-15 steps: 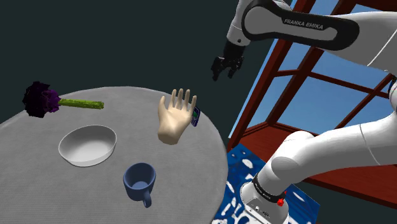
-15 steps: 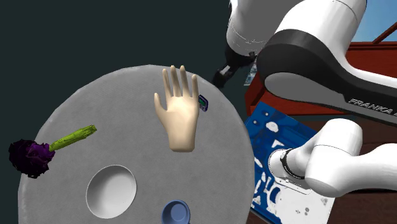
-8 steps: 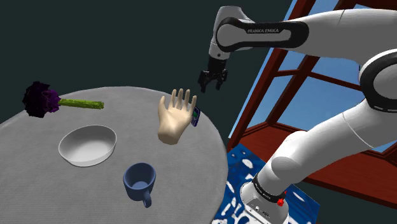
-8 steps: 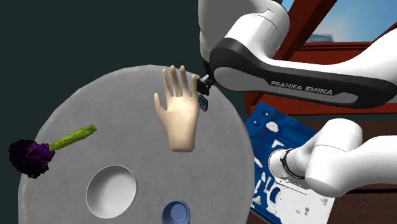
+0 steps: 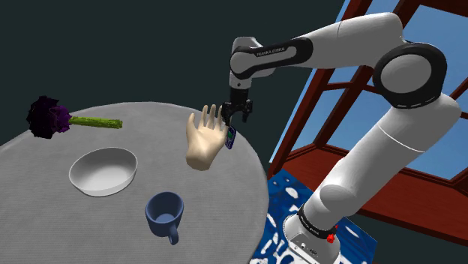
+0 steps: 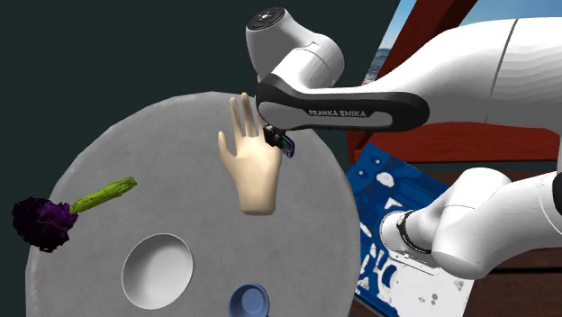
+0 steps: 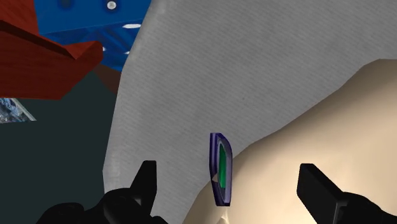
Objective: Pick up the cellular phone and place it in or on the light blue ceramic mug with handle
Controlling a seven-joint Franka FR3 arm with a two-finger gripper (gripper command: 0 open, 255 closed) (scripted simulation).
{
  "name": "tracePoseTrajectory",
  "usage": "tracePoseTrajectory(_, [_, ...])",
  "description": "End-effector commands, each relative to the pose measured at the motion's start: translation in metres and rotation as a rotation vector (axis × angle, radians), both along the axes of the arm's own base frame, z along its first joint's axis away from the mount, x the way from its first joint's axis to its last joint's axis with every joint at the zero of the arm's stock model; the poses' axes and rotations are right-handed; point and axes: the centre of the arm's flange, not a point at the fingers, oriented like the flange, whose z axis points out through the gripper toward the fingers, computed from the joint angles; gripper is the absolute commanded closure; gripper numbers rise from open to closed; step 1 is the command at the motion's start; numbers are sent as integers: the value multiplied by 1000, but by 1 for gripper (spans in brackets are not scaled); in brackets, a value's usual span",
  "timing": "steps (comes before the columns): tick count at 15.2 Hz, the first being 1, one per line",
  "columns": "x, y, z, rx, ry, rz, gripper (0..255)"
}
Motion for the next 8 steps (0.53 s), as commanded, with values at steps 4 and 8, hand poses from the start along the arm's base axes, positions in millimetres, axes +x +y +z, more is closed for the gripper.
tracePoseTrajectory(4, [-1, 2, -28, 5, 15, -2, 0])
tracePoseTrajectory(8, [-5, 3, -47, 5, 15, -2, 0])
